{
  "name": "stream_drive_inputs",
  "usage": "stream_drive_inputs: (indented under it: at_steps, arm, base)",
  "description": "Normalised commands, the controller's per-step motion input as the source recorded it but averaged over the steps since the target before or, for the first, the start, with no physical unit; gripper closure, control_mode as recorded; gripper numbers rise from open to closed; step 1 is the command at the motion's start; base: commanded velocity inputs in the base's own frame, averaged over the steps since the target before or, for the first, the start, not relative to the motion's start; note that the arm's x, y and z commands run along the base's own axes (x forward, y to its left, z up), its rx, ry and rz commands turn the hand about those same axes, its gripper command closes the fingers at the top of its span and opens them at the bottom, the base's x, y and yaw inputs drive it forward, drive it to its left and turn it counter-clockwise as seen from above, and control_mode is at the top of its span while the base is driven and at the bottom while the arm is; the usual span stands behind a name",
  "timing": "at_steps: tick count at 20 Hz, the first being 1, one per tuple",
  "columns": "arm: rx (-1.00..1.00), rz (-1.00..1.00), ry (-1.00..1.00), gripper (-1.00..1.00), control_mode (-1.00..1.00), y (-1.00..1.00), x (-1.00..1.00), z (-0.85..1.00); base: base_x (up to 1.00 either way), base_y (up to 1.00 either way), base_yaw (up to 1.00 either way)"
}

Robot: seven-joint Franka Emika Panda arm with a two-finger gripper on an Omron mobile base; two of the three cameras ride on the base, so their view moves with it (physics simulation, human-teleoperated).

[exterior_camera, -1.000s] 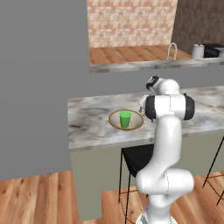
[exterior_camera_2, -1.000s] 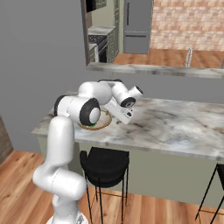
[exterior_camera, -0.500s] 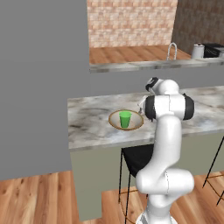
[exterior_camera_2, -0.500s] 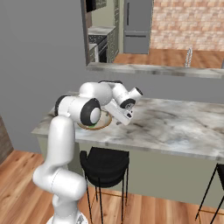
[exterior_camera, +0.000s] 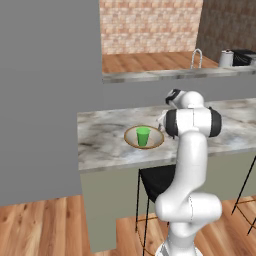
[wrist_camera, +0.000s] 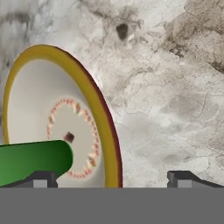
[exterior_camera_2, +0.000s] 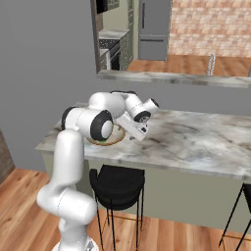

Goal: Place the cup inside the bowl on the dining table and move the bowl to any counter.

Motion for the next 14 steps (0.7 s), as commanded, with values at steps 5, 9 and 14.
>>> stream_drive_inputs:
  at_steps: [5, 9, 14]
  arm:
    - [0.0, 0.0, 0.0, -1.0, -1.0, 0.08, 0.0, -0.21]
    - [0.0, 0.0, 0.0, -1.0, -1.0, 0.01, 0.06, -0.27]
    - [0.0, 0.0, 0.0, -1.0, -1.0, 0.02, 0.05, -0.21]
  base:
    - [0.0, 0.0, 0.0]
    - [0.0, 0.0, 0.0]
    - [0.0, 0.0, 0.0]
